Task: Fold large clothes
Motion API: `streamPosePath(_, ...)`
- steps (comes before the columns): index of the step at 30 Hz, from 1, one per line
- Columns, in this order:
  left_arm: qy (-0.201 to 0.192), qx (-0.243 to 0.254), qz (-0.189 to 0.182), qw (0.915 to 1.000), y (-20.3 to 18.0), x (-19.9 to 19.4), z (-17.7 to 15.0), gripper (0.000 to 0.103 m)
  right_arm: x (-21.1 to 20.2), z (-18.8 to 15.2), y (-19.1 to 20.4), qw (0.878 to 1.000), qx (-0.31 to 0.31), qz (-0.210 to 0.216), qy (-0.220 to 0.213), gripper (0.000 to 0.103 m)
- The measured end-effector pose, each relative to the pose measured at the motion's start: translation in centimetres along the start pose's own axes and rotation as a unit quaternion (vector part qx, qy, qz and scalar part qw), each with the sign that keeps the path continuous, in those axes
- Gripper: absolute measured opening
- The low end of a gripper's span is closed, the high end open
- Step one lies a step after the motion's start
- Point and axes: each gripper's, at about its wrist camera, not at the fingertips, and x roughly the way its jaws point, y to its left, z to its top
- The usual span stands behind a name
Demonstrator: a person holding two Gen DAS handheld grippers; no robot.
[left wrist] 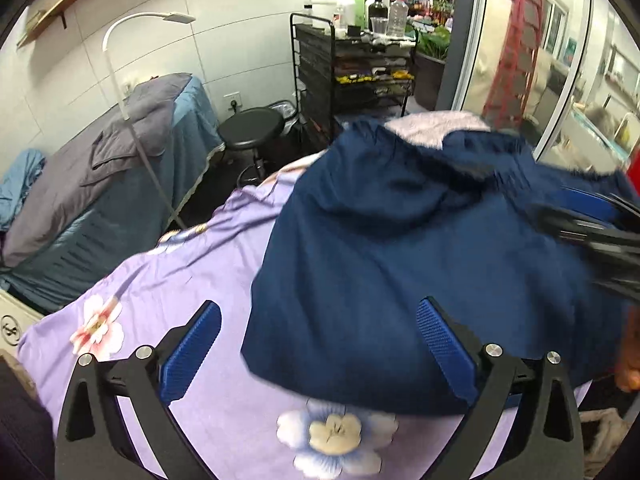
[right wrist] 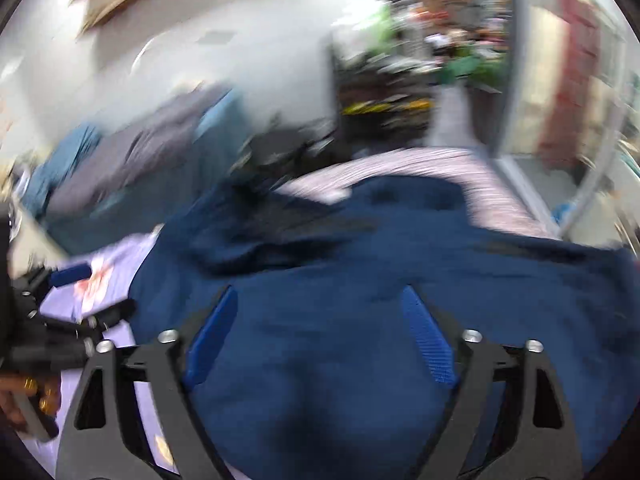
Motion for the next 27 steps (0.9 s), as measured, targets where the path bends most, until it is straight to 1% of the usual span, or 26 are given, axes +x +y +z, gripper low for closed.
streamPosePath(1,0.0,0.0,-0.002,1.0,0.0,-0.3,-0.7,0.097,1.5,0.3,1.5,1.0,-0.019,0.007,0.018,0.061)
streamPosePath(2,0.0,0.0,-0.004,1.0,0.1,-0.6,-1.3,0.097,2.6,0.7,3.1,0.999,-0.027,0.016,0.031,0.05)
streamPosePath(3,0.0,-0.001,-0.004,1.0,0.3,-1.0,-1.9,0.097,4.3,1.2,3.9,0.998,-0.028,0.037,0.052,0.041)
streamPosePath(4,0.001,-0.003,-0.002,1.0,0.5,-1.2,-2.3,0.097,5.1,1.0,4.6,0.997,-0.025,0.044,0.064,0.039)
streamPosePath(5,0.003,-0.005,-0.002,1.0,0.8,-1.4,-2.7,0.097,6.4,1.6,5.0,0.996,-0.021,0.038,0.072,0.035)
streamPosePath(6,0.008,-0.006,-0.002,0.9999,1.0,-1.5,-3.1,0.097,7.4,1.4,5.2,0.997,-0.014,0.025,0.075,0.034)
streamPosePath(7,0.013,-0.007,-0.002,0.9999,1.2,-1.5,-3.2,0.097,8.8,2.3,4.5,0.997,0.003,0.008,0.079,0.034)
streamPosePath(10,0.013,-0.01,0.0,0.9999,1.3,-1.8,-3.8,0.097,12.2,4.3,2.5,0.992,0.066,0.0,0.107,0.032)
streamPosePath(12,0.009,-0.008,0.0,0.9999,1.0,-2.2,-4.0,0.097,14.1,5.0,1.6,0.989,0.086,-0.009,0.118,0.03)
streamPosePath(14,0.009,-0.001,-0.004,0.9999,0.5,-2.3,-4.2,0.097,15.4,5.4,0.7,0.984,0.106,-0.027,0.142,0.03)
streamPosePath(17,0.012,0.015,-0.007,0.9998,-0.6,-2.3,-4.5,0.097,17.5,5.5,0.4,0.979,0.099,-0.036,0.172,0.033)
streamPosePath(18,0.011,0.021,-0.009,0.9997,-1.0,-2.4,-4.5,0.097,17.7,5.6,0.4,0.979,0.098,-0.038,0.175,0.033)
streamPosePath(20,0.003,0.033,-0.004,0.9994,-1.5,-2.8,-4.4,0.097,16.1,5.9,0.3,0.981,0.112,-0.029,0.154,0.034)
streamPosePath(22,-0.014,0.045,0.007,0.9989,-2.1,-3.4,-4.1,0.097,12.8,5.9,0.7,0.987,0.114,-0.023,0.113,0.039)
streamPosePath(23,-0.019,0.05,0.008,0.9985,-2.4,-3.6,-3.8,0.097,10.9,5.7,0.9,0.989,0.111,-0.023,0.094,0.05)
streamPosePath(24,-0.02,0.053,0.004,0.9984,-2.6,-3.8,-3.6,0.097,8.8,5.4,1.0,0.991,0.109,-0.024,0.075,0.066)
streamPosePath(25,-0.02,0.056,-0.001,0.9982,-2.9,-3.9,-3.3,0.097,7.1,5.1,0.9,0.992,0.105,-0.027,0.058,0.071)
streamPosePath(26,-0.02,0.06,-0.006,0.998,-3.3,-4.1,-3.0,0.097,5.1,4.6,0.8,0.994,0.098,-0.032,0.043,0.075)
streamPosePath(27,-0.019,0.063,-0.01,0.9978,-3.7,-4.2,-2.7,0.097,3.4,4.0,0.6,0.994,0.092,-0.04,0.039,0.076)
